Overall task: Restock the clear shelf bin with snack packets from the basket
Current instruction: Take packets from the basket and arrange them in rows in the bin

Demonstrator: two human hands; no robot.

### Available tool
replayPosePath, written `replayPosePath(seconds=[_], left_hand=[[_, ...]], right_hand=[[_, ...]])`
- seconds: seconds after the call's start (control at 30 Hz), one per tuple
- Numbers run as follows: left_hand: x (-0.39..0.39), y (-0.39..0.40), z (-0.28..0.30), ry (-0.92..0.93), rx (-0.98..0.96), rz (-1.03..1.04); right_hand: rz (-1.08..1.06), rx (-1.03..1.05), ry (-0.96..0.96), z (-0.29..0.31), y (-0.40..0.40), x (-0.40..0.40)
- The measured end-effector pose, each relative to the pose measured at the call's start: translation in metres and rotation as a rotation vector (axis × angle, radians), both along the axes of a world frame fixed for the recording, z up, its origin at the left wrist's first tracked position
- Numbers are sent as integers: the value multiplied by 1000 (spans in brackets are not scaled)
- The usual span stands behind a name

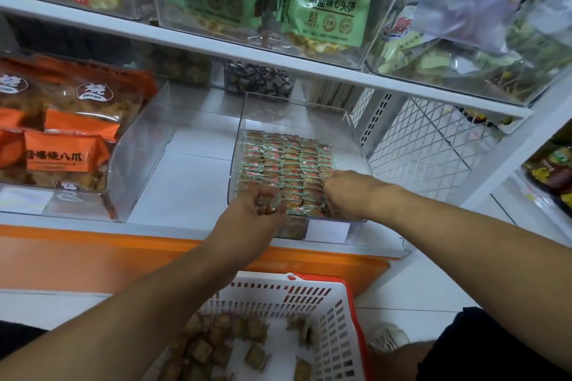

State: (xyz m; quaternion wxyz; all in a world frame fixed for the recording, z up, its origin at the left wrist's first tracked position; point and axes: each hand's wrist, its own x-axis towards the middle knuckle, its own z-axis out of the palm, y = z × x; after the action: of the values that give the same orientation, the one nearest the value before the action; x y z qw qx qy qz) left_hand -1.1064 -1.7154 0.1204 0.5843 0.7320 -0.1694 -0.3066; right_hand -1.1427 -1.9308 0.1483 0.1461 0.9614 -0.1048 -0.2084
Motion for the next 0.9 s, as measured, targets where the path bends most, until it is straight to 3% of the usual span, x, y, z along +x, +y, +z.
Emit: replayPosePath(seconds=[0.17,0.4,0.67,0.9], left_hand=[[0,-1,-4,-5,4,-23],[1,-6,-11,-16,9,-20],[1,-9,-16,-58,31,-16],[3,-7,-16,-8,-5,-11]], right_hand=[[-152,175,210,24,-7,2],[-177,59,-36,8,-12,-2],[-148,95,-69,-9,-7,0],[-138,68,34,-6,-1,-1]])
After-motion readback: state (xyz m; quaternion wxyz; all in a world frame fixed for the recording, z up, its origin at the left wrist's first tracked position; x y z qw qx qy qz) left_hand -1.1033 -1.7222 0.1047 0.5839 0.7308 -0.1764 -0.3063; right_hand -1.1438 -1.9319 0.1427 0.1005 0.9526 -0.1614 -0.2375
